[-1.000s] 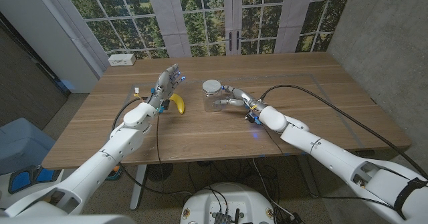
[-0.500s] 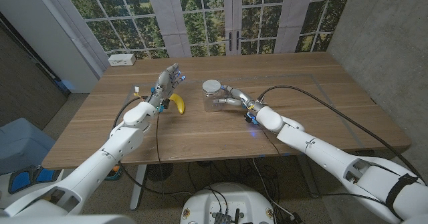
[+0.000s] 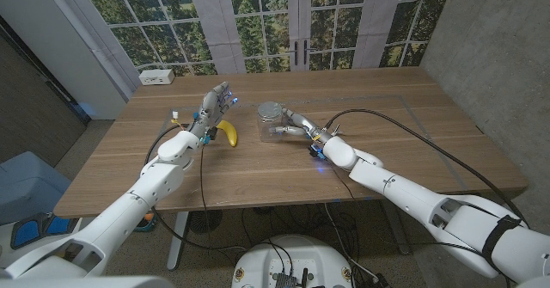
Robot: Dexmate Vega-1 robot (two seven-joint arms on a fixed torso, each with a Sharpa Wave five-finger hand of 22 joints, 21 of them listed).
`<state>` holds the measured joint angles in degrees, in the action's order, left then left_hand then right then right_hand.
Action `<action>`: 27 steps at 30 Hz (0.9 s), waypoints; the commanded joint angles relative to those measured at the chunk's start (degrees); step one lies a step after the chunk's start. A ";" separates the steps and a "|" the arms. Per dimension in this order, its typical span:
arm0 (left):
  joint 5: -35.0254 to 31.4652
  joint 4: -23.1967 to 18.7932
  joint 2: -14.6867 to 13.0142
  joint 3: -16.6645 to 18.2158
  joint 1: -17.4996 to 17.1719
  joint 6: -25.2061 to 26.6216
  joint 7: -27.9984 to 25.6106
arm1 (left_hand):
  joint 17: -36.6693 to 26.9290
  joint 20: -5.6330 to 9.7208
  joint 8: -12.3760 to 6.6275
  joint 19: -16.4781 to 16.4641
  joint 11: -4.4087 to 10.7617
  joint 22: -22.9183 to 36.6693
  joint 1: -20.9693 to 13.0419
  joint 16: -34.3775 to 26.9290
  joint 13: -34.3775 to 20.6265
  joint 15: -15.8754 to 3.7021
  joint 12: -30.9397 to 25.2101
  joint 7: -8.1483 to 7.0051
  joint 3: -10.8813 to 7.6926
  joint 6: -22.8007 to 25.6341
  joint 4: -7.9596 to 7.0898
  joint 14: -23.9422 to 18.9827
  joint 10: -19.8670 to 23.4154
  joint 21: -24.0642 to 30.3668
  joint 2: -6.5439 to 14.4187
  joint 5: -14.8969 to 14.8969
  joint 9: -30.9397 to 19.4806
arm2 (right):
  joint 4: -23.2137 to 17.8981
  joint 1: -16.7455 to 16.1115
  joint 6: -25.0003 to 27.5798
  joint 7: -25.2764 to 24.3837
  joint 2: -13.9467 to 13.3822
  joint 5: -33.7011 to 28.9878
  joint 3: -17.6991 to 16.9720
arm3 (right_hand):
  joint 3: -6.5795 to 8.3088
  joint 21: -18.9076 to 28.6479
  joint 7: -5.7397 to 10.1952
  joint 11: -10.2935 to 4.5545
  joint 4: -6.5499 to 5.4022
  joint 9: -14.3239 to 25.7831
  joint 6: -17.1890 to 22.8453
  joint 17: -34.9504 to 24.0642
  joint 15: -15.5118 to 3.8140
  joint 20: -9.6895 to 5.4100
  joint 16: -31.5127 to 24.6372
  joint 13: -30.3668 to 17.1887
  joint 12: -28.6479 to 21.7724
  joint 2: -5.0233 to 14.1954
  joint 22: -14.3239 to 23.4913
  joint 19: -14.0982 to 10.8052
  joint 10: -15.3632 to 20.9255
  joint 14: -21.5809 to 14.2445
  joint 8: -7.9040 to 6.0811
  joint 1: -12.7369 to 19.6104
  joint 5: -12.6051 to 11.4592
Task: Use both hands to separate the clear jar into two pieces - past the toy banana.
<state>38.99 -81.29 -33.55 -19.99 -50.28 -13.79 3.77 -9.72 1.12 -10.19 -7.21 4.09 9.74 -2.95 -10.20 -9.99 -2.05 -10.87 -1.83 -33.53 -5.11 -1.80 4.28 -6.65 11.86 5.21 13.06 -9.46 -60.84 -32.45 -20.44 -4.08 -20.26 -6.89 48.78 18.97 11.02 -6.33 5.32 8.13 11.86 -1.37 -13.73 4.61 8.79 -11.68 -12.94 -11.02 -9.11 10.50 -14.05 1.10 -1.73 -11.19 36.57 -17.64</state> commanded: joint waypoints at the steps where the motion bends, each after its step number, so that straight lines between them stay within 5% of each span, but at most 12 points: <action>1: 0.28 0.17 -0.20 0.31 -0.21 -0.02 0.29 | -0.17 0.01 -0.19 -0.57 0.05 0.24 0.55 -0.41 -0.12 -1.33 -0.37 0.32 0.00 -0.10 0.37 -0.37 0.16 0.10 1.53 0.16 -0.29 | 2.44 1.25 -1.41 1.63 1.71 -0.15 1.73 | -0.39 -0.42 -0.21 -0.32 -0.04 0.17 -0.53 -0.41 0.38 0.58 -0.35 -0.24 -0.07 0.53 0.20 1.31 -0.60 0.90 -0.15 0.21 -0.60; 7: 0.31 0.18 -0.20 0.33 -0.22 -0.02 0.28 | -0.16 -0.18 -0.20 -0.80 -0.01 0.24 0.58 -0.40 -0.13 -1.18 -0.34 0.29 -0.01 -0.06 0.44 -0.58 0.20 0.12 1.48 0.17 -0.30 | -0.44 -0.06 0.86 2.12 1.20 0.18 1.80 | -1.89 -1.06 -1.93 2.34 -0.42 0.25 -2.10 -1.29 2.33 3.26 -0.29 -0.41 -0.32 0.62 0.21 7.65 -2.04 3.66 -0.19 -0.20 -1.65; 15: 0.43 0.32 -0.16 0.30 -0.22 -0.20 0.65 | -0.14 -0.53 -0.21 -0.97 -0.23 0.25 0.57 -0.34 -0.13 -0.93 -0.26 0.26 -0.04 0.01 0.58 -0.72 0.17 0.08 1.39 0.17 -0.30 | -0.22 -1.44 1.69 -0.35 2.62 0.98 1.35 | -2.73 -0.52 -2.39 2.88 -1.12 0.36 -1.77 -1.98 2.47 3.37 -1.25 -0.58 -1.23 1.42 0.21 9.51 -0.88 3.05 -0.74 -1.15 -2.21; 20: 0.64 0.28 -0.11 0.37 -0.22 -0.26 0.85 | -0.11 -0.84 -0.19 -1.07 -0.40 0.25 0.56 -0.33 -0.14 -0.88 -0.27 0.13 0.00 -0.03 0.77 -0.89 0.27 0.04 1.15 0.14 -0.30 | 2.53 -1.77 1.48 -5.23 4.76 -0.02 1.37 | -1.34 1.45 -1.91 -0.49 0.26 0.81 1.22 -3.15 -0.21 3.07 -4.07 -1.57 -3.29 4.46 0.23 5.84 3.55 -1.88 -2.52 2.66 -2.49; 22: 0.72 0.27 -0.11 0.39 -0.20 -0.29 0.96 | -0.10 -1.04 -0.19 -1.17 -0.41 0.25 0.55 -0.36 -0.14 -0.74 -0.30 0.12 0.02 -0.03 0.85 -1.10 0.40 0.04 1.06 0.12 -0.30 | 4.18 -1.68 1.31 -6.69 5.82 -0.15 1.53 | -0.68 1.69 -1.48 -1.10 0.94 1.01 2.11 -3.51 -1.04 3.11 -4.78 -2.04 -3.72 5.09 0.22 5.01 4.56 -3.08 -3.16 4.46 -2.00; 25: 0.82 0.20 -0.15 0.43 -0.19 -0.16 0.99 | -0.10 -1.08 -0.18 -1.27 -0.54 0.25 0.55 -0.36 -0.14 -0.69 -0.31 0.14 0.02 -0.04 0.93 -1.20 0.48 0.04 0.99 0.11 -0.30 | 6.76 -1.24 1.12 -8.40 7.15 -0.78 2.21 | -0.40 1.88 -0.47 -3.89 1.35 1.35 3.17 -4.09 -2.24 3.14 -5.69 -2.88 -4.42 5.10 0.21 4.10 6.24 -4.41 -4.12 6.11 -1.24; 27: 0.88 0.22 -0.21 0.43 -0.14 -0.14 1.16 | -0.10 -1.14 -0.18 -1.37 -0.51 0.25 0.55 -0.33 -0.14 -0.67 -0.29 0.15 0.02 -0.05 0.97 -1.20 0.47 0.06 0.97 0.11 -0.30 | 8.77 -1.02 0.48 -10.20 8.06 -1.34 2.64 | 0.12 2.46 0.77 -5.53 1.45 2.11 5.31 -5.46 -4.29 2.19 -7.88 -4.52 -6.25 5.66 0.24 1.90 9.56 -8.24 -6.08 8.65 -0.26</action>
<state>39.54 -81.04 -33.69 -19.68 -50.48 -13.81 4.47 -9.72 0.29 -10.19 -8.04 3.78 9.74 -2.73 -10.20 -9.98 -2.16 -10.87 -1.84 -33.24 -5.12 -1.11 3.35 -6.35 11.86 4.98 13.06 -9.46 -58.42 -33.62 -19.30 -7.54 -16.05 -6.71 50.26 18.53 12.13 -6.28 1.37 9.27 13.22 1.99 -17.86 2.02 9.03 -17.62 -15.92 -15.65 -3.89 10.47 -7.71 7.75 -6.64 -15.50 42.65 -18.70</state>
